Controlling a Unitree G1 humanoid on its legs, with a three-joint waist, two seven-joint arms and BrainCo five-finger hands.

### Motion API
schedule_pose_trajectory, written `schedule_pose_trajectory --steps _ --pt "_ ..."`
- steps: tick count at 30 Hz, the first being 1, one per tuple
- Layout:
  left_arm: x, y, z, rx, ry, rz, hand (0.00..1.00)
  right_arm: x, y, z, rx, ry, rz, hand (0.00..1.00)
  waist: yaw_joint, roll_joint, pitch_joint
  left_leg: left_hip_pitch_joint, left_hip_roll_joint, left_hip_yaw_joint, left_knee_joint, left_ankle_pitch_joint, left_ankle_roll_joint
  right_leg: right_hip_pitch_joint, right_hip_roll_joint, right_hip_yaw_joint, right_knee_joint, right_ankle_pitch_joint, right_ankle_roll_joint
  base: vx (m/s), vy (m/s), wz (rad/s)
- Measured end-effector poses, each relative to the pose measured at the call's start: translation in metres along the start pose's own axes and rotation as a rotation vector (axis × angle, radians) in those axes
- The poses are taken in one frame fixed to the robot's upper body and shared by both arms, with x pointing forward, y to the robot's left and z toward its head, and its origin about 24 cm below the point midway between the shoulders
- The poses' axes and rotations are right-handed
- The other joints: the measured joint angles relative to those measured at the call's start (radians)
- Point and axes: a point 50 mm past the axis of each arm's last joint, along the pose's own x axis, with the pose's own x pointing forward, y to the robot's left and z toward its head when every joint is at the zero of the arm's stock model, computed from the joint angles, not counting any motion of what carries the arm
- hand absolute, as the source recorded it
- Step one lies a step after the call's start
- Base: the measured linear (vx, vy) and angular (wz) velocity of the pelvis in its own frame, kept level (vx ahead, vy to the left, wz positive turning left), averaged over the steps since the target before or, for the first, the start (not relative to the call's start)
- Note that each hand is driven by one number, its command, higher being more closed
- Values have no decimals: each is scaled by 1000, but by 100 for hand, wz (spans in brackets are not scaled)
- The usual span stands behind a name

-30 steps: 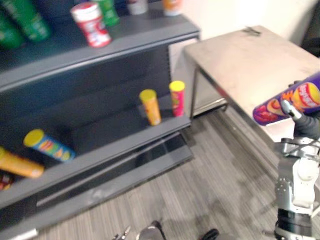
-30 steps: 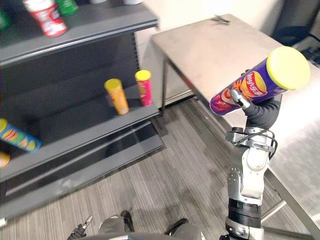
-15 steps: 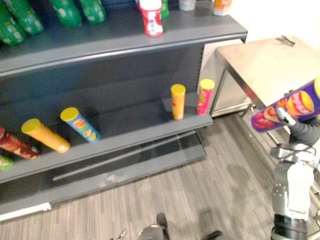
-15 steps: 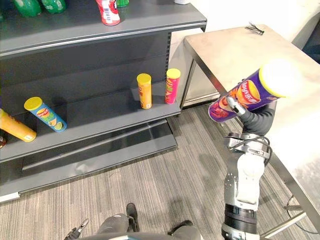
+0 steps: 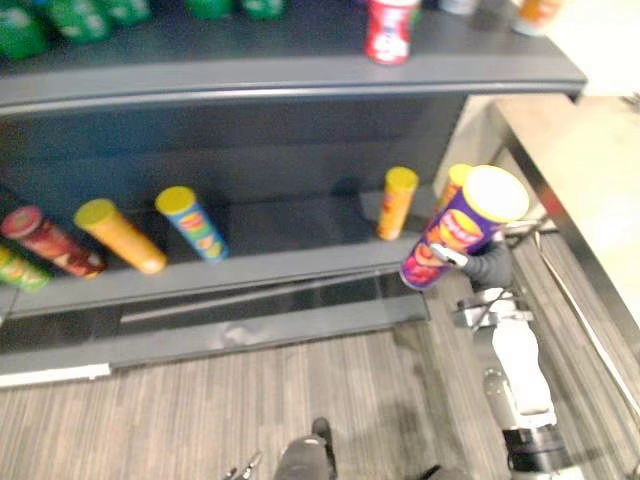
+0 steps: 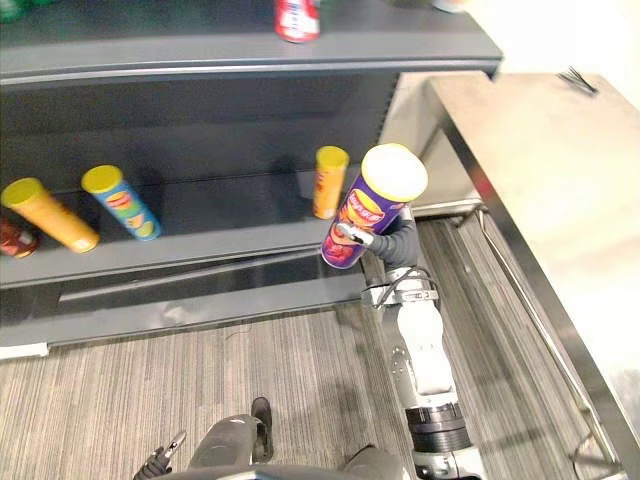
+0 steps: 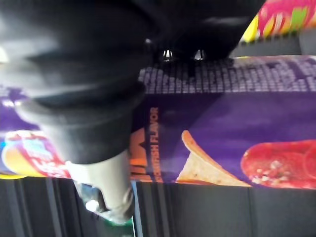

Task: Put the gum and the chips on the shelf.

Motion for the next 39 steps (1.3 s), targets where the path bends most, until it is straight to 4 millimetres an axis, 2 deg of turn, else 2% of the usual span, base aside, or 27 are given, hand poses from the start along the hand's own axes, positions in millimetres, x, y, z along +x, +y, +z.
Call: schedule_pose_trajectory --steps 1,3,5,7,8,9,10,13,15,18,19,21,26,29,31,34,35,38,39 --pt "1 3 3 18 -12 3 0 0 4 -1 10 3 16 100 -18 -8 5 10 -17 -43 -11 10 0 -17 48 83 -20 -46 13 78 20 132" --pt "1 5 5 23 -22 10 0 -2 11 -4 44 8 32 100 -21 -24 7 35 -56 -84 -20 13 1 -29 68 107 -90 -53 15 118 -7 108" --pt "1 0 7 45 -29 -7 0 -3 16 -6 65 17 58 100 -23 -21 9 43 -85 -130 -19 10 -3 -56 98 162 -148 -51 18 160 -46 93" --pt "2 -3 9 56 -38 -20 0 -6 17 -6 88 21 66 100 -23 -28 10 37 -106 -180 0 3 -15 -68 133 244 -206 -38 37 97 -88 86" --pt "2 -2 9 73 -39 -23 0 -8 17 -5 92 20 65 100 -23 -39 16 34 -122 -205 20 -11 -35 -51 130 251 -257 -1 73 76 -125 80" --pt "2 -1 9 73 -32 -21 0 -10 17 -4 98 17 63 100 -24 -36 19 16 -121 -219 46 -30 -48 -27 129 235 -279 -17 104 86 -217 67" --pt "1 -5 3 61 -18 -28 0 -10 18 -2 110 9 66 100 -21 -12 19 -6 -77 -224 60 -52 -71 -14 168 202 -319 -11 94 82 -251 39" --pt "0 -7 -2 56 5 -31 0 -16 15 -4 159 21 40 100 -24 -13 18 -12 -20 -211 29 -36 -94 -1 205 161 -354 -9 71 84 -205 25" --pt "1 -8 0 53 -2 -32 0 -24 12 -9 180 47 11 100 -40 -14 17 -9 -4 -230 -25 -3 -109 11 217 117 -375 -15 60 135 -200 44" --pt "2 -9 2 51 0 -31 0 -33 11 -13 179 77 -5 100 -53 -11 16 11 3 -221 -90 38 -122 34 218 83 -409 -13 57 104 -78 35" --pt "3 -10 4 50 -6 -32 0 -37 10 -15 171 90 -13 100 -64 -9 15 15 7 -181 -105 52 -122 55 214 61 -425 -13 57 111 -11 45" --pt "4 -11 6 56 -12 -34 0 -39 13 -17 159 104 -7 100 -67 -9 14 23 8 -128 -118 68 -118 72 207 46 -437 -13 57 65 41 32" --pt "4 -11 7 65 -18 -17 0 -43 39 -25 183 139 64 100 -66 -8 12 45 1 -84 -166 97 -121 85 203 42 -483 7 62 35 27 3" --pt "5 -13 11 75 -30 5 0 -43 57 -39 204 200 125 100 -63 -8 12 52 -1 -79 -198 115 -123 83 206 45 -502 24 60 -25 4 -5" --pt "8 -18 24 73 -75 24 0 -36 62 -54 130 249 145 100 -55 -3 13 22 -5 -84 -202 128 -117 62 204 43 -508 37 60 -103 18 7" --pt "11 -32 47 63 -159 9 0 -23 61 -62 68 266 118 100 -30 8 19 -25 -12 -97 -190 143 -110 26 199 33 -502 49 60 -112 38 21" --pt "11 -45 61 68 -210 -19 0 -10 58 -65 25 259 96 100 -19 26 34 -49 -20 -120 -170 146 -106 15 188 13 -480 48 61 -131 48 37" --pt "9 -62 78 69 -287 -58 0 17 56 -58 -46 202 56 100 -10 59 67 -89 -37 -156 -139 148 -102 -8 161 -16 -423 30 64 -134 52 48" --pt "8 -68 86 73 -321 -75 0 33 55 -50 -64 158 21 100 -11 73 93 -102 -48 -173 -137 148 -102 -30 143 -25 -375 10 66 -164 49 52"
